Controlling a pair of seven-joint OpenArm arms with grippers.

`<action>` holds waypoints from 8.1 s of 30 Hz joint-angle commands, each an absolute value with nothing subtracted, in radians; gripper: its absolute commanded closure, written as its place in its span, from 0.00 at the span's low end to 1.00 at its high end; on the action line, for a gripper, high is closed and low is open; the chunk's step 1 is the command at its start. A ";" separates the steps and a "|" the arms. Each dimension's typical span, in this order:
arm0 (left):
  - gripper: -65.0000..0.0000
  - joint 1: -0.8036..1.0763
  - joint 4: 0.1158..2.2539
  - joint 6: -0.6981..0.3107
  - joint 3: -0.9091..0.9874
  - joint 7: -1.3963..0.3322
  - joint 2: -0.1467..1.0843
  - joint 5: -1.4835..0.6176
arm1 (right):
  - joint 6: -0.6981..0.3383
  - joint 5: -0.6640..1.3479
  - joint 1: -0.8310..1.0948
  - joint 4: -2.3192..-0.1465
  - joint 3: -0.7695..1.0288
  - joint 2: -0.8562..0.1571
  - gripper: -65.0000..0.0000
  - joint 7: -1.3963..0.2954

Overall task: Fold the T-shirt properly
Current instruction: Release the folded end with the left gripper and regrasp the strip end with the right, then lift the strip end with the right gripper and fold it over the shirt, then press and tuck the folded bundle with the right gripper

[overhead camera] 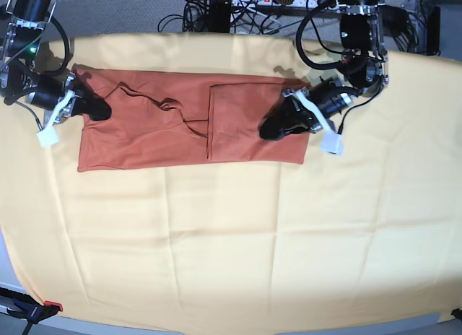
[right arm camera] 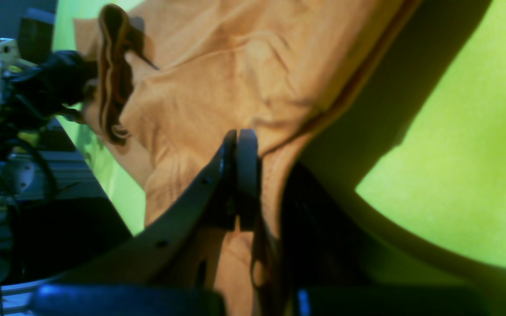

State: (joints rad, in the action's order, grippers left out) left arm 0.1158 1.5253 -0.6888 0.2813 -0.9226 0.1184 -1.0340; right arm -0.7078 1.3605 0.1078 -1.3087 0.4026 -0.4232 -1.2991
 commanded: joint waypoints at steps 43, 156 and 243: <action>1.00 0.157 1.547 -0.698 0.572 -1.082 0.302 -1.291 | -0.698 1.254 0.191 -2.050 0.445 -0.374 1.00 -1.270; 1.00 0.213 1.547 -0.698 0.572 -1.108 0.302 -1.291 | -0.698 0.542 -0.134 -1.708 -0.297 -0.057 0.88 -0.762; 1.00 0.213 1.547 -0.698 0.570 -1.093 0.321 -1.281 | -0.698 1.003 0.086 -1.905 -0.297 -0.273 1.00 -1.146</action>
State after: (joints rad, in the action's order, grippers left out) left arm 0.2214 1.5307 -0.6891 0.5640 -1.1114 0.3058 -1.2491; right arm -0.6922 0.9802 0.0975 -1.8858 -0.2996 -0.2726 -1.1667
